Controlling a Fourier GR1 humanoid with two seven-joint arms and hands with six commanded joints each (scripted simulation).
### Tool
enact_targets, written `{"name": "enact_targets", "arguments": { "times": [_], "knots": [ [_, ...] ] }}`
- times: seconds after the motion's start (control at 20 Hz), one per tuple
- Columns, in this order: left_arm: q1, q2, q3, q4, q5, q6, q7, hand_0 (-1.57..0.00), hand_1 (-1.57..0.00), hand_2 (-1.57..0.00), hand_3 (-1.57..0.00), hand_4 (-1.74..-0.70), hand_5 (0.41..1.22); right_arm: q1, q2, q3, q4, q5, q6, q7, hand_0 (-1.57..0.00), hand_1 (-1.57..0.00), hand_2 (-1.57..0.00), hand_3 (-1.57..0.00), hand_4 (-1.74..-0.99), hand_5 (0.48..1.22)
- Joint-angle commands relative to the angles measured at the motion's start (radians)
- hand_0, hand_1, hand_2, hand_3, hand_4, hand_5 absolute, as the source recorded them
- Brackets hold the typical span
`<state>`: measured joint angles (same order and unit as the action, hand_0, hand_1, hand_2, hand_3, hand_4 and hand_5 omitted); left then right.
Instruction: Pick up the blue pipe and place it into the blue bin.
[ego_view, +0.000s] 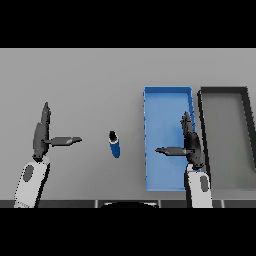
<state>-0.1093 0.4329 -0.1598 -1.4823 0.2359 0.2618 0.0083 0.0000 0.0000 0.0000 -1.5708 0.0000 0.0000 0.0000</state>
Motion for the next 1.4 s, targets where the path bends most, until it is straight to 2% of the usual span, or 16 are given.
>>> {"name": "enact_targets", "arguments": {
  "times": [0.0,0.25,0.3,0.35,0.4,0.5,0.7,0.8,0.85,0.9,1.0,1.05,1.1,1.35],
  "knots": [
    [-0.001,0.0,0.001,0.0,0.0,0.0,-0.004,0.0,0.0,0.0,0.0,-1.07,0.591,-0.001,0.0,0.0,0.001,0.0,-0.001,0.001,0.0,0.0,0.0,0.0,-1.225,0.617],
    [-0.011,-0.005,-0.002,0.007,-0.003,0.0,-0.011,0.0,0.0,0.0,0.0,-1.07,0.591,-0.011,0.001,-0.002,0.01,-0.001,-0.002,0.005,0.0,0.0,0.0,0.0,-1.225,0.617],
    [-0.004,0.079,-0.035,-0.013,0.007,-0.14,-0.046,0.0,0.0,0.0,0.0,-1.07,0.591,0.011,-0.041,0.035,-0.02,0.043,0.031,-0.041,0.0,0.0,0.0,0.0,-1.225,0.617],
    [-0.005,0.134,-0.046,-0.008,0.019,-0.232,-0.071,0.0,0.0,0.0,0.0,-1.07,0.59,0.039,-0.077,0.057,-0.051,0.076,0.049,-0.067,0.0,0.0,0.0,0.0,-1.224,0.618],
    [-0.003,0.171,-0.049,-0.003,0.03,-0.29,-0.078,0.0,0.0,0.0,0.0,-1.07,0.589,0.064,-0.094,0.074,-0.077,0.094,0.062,-0.087,0.0,0.0,0.0,0.0,-1.225,0.618],
    [-0.009,0.197,-0.053,0.011,0.042,-0.348,-0.09,0.0,0.0,0.0,0.0,-1.08,0.588,0.077,-0.102,0.101,-0.104,0.138,0.053,-0.068,0.0,0.0,0.0,0.0,-1.223,0.62],
    [0.005,0.212,-0.069,-0.008,0.047,-0.39,-0.107,0.0,0.0,0.0,0.0,-1.08,0.604,0.079,-0.114,0.108,-0.115,0.169,0.04,-0.025,0.0,0.0,0.0,0.0,-1.186,0.601],
    [0.024,0.223,-0.085,-0.031,0.054,-0.435,-0.143,0.0,0.0,0.0,0.0,-1.09,0.596,0.071,-0.11,0.112,-0.106,0.176,0.036,-0.03,0.0,0.0,0.0,0.0,-1.186,0.598],
    [0.03,0.232,-0.099,-0.053,0.062,-0.462,-0.131,0.0,0.0,0.0,0.0,-1.1,0.583,0.077,-0.114,0.119,-0.113,0.179,0.044,-0.044,0.0,0.0,0.0,0.0,-1.187,0.6],
    [0.037,0.228,-0.123,-0.08,0.057,-0.477,-0.131,0.0,0.0,0.0,0.0,-1.1,0.567,0.091,-0.117,0.121,-0.11,0.179,0.05,-0.072,0.0,0.0,0.0,0.0,-1.193,0.605],
    [0.058,0.224,-0.165,-0.125,0.05,-0.506,-0.122,0.0,0.0,0.0,0.0,-1.11,0.534,0.084,-0.119,0.12,-0.115,0.178,0.049,-0.072,0.0,0.0,0.0,0.0,-1.201,0.609],
    [0.048,0.215,-0.183,-0.129,0.049,-0.517,-0.092,0.0,0.0,0.0,0.0,-1.12,0.514,0.073,-0.122,0.112,-0.108,0.171,0.052,-0.051,0.0,0.0,0.0,0.0,-1.205,0.611],
    [0.066,0.205,-0.21,-0.15,0.036,-0.526,-0.099,0.0,0.0,0.0,0.0,-1.14,0.503,0.072,-0.122,0.116,-0.101,0.18,0.05,-0.053,0.0,0.0,0.0,0.0,-1.208,0.611],
    [0.047,0.125,-0.297,-0.157,-0.065,-0.497,-0.091,0.0,0.0,0.0,0.0,-1.18,0.469,0.09,-0.111,0.125,-0.119,0.18,0.048,-0.057,0.0,0.0,0.0,0.0,-1.221,0.618]
  ]
}}
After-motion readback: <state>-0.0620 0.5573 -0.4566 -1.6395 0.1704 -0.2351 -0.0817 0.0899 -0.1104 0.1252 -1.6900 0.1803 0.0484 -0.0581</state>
